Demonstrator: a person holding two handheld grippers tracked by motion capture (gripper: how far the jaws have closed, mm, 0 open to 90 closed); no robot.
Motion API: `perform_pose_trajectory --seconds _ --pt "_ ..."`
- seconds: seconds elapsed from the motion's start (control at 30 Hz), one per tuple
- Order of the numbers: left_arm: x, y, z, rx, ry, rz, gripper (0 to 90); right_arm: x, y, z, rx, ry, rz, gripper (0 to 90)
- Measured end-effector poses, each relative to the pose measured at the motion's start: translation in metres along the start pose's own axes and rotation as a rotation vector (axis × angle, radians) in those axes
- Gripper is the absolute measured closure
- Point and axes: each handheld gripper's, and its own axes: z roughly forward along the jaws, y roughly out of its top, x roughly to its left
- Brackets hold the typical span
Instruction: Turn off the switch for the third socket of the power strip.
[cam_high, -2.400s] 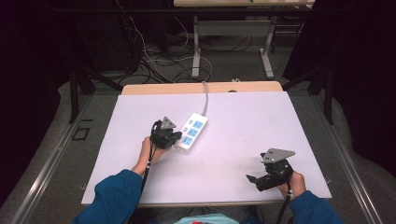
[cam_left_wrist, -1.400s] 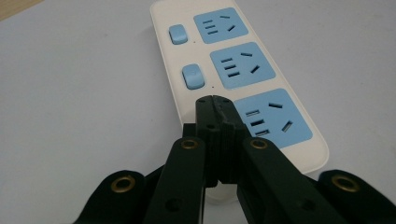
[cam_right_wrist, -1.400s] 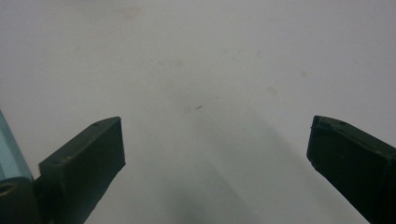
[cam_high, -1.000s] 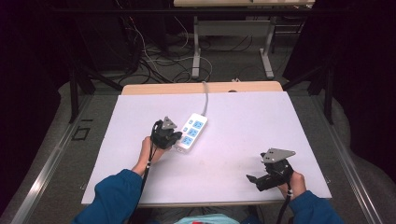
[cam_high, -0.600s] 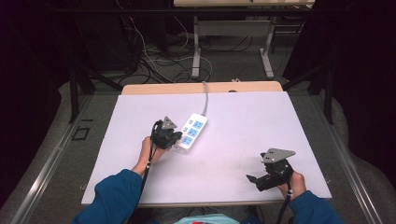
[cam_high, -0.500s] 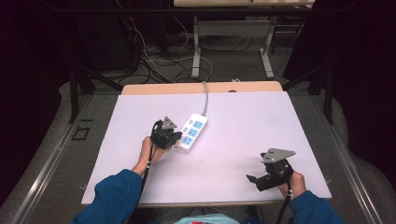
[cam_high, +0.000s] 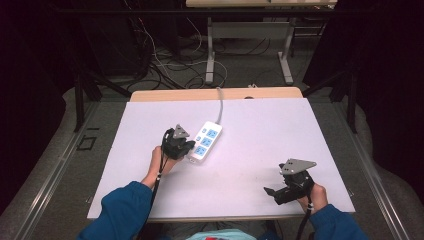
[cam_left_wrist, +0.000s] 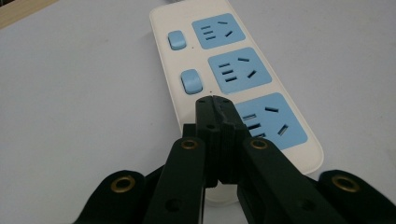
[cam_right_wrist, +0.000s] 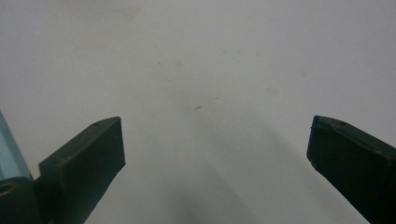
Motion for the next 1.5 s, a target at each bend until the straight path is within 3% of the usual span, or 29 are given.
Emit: perform_pose_trajectory --seconds 0.03,0.3,0.43,0.67,0.77,0.87,1.0,1.13,1.5 --pt "0.0 0.0 0.0 -0.002 0.003 -0.001 90.0 0.001 0.0 0.0 0.009 0.005 0.015 3.5" --pt "-0.001 0.0 0.0 0.0 0.009 -0.005 90.0 0.001 0.0 -0.001 0.005 0.01 0.002 3.5" --pt "0.001 0.0 -0.004 -0.022 0.01 -0.027 89.7 0.0 0.0 -0.001 0.007 0.01 0.002 3.5" --pt "0.001 0.002 -0.01 -0.028 0.003 -0.022 77.8 0.001 0.0 0.0 0.006 0.008 0.007 3.5" --pt "0.0 0.003 -0.015 -0.039 0.005 -0.025 71.0 0.001 0.0 -0.001 0.01 0.01 0.008 3.5" --pt "0.001 0.004 -0.019 -0.043 0.019 -0.032 53.1 0.001 0.0 -0.001 0.007 0.009 0.009 3.5" --pt "0.001 0.004 -0.028 -0.037 0.029 -0.042 35.5 0.001 0.0 -0.001 0.007 0.01 0.006 3.5" --pt "0.001 0.003 -0.038 -0.048 0.041 -0.046 23.7 0.001 0.0 0.0 0.006 0.008 0.009 3.5" --pt "0.003 -0.004 -0.063 -0.062 0.08 -0.053 7.9 0.001 0.0 -0.001 0.005 0.008 0.005 3.6"
